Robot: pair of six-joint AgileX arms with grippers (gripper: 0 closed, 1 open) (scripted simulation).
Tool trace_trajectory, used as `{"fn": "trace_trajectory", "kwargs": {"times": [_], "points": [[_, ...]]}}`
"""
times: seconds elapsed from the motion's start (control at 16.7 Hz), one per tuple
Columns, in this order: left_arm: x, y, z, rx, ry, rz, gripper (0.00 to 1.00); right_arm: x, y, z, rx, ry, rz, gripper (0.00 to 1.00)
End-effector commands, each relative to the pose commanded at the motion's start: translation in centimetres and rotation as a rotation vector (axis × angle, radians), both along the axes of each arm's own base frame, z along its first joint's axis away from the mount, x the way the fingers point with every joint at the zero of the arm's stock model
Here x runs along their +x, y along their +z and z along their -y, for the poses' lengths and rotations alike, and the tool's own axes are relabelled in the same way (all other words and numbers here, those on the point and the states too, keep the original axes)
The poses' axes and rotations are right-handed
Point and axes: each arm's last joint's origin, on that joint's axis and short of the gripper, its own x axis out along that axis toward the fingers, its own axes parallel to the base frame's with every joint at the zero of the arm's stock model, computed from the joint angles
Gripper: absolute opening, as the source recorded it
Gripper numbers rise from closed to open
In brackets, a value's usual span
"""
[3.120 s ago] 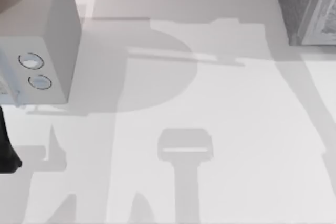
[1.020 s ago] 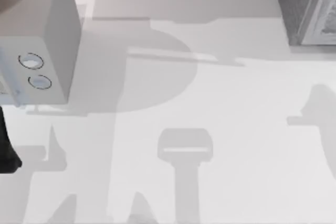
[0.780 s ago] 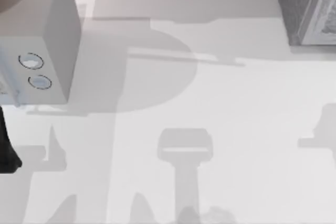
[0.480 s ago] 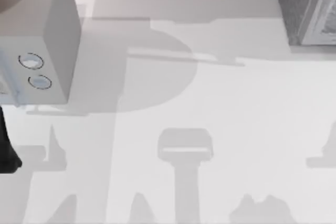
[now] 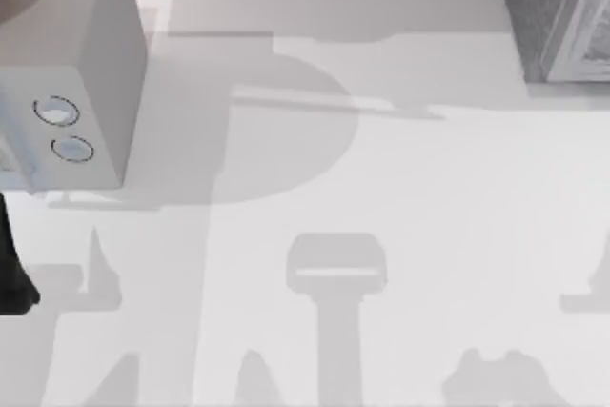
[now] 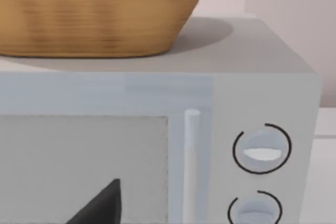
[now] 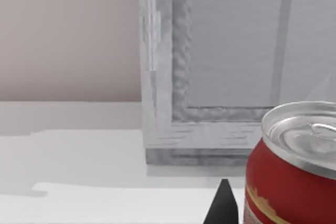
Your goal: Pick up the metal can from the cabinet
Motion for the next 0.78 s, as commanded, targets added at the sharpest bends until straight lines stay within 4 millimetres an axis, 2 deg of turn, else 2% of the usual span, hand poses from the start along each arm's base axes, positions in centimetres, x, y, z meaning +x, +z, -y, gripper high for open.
{"fn": "trace_trajectory", "kwargs": {"times": [0.24, 0.42, 0.6, 0.78], "points": [[0.0, 0.0, 0.0, 0.000, 0.000, 0.000, 1.00, 0.3, 0.3, 0.0, -0.001, 0.021, -0.011, 0.00], [0.0, 0.0, 0.0, 0.000, 0.000, 0.000, 1.00, 1.2, 1.5, -0.1, 0.000, 0.071, -0.023, 0.00], [0.0, 0.0, 0.0, 0.000, 0.000, 0.000, 1.00, 3.0, 3.2, -0.1, 0.004, 0.143, -0.022, 0.00], [0.0, 0.0, 0.0, 0.000, 0.000, 0.000, 1.00, 5.9, 4.9, 0.1, 0.008, 0.232, -0.012, 0.00]]}}
